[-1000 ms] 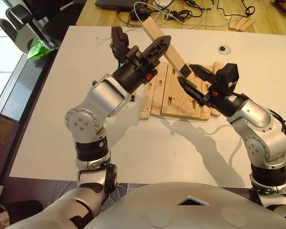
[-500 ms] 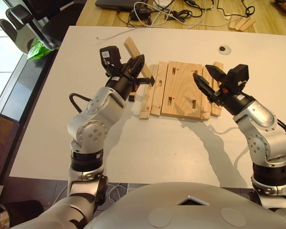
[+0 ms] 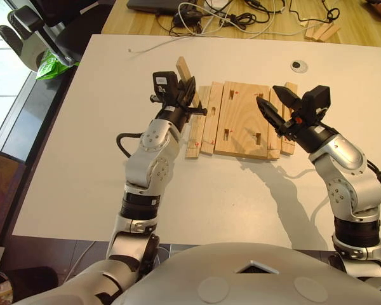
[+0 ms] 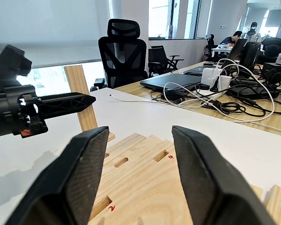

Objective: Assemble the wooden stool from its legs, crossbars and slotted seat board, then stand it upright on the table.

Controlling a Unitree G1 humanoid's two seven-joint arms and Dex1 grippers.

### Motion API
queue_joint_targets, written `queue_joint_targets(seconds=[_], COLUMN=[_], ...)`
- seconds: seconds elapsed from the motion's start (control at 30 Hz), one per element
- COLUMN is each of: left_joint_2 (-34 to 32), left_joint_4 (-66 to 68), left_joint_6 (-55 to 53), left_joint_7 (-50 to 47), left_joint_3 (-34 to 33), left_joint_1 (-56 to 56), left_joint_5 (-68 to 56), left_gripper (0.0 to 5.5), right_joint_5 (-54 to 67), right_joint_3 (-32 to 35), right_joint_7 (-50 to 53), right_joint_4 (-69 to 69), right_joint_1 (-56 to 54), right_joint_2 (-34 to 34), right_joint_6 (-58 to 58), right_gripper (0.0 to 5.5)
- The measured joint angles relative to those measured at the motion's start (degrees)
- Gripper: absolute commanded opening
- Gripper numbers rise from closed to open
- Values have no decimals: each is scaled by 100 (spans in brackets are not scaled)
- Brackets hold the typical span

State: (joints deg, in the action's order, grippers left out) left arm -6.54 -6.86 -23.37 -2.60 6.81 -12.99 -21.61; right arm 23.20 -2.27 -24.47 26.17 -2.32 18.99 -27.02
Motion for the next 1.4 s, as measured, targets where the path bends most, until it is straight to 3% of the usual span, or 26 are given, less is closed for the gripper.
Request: queue_joint_targets(seconds=[0.33,1.4], left_joint_2=[333,931], left_joint_4=[625,1175], left_joint_6=[513,722], left_joint_7=[91,400], left_joint_3=[-177,-627], left_joint_1=[-138,-172], left_joint_5=[704,992], left_gripper=[41,41], right_joint_5=[1,4], right_joint_3=[-12,-10], right_joint_7=[5,-94], right_joint_4=[9,-7], right_joint_1=[0,-135], right_joint_2=[-9,-8], right_joint_6=[4,4], right_gripper=[249,249])
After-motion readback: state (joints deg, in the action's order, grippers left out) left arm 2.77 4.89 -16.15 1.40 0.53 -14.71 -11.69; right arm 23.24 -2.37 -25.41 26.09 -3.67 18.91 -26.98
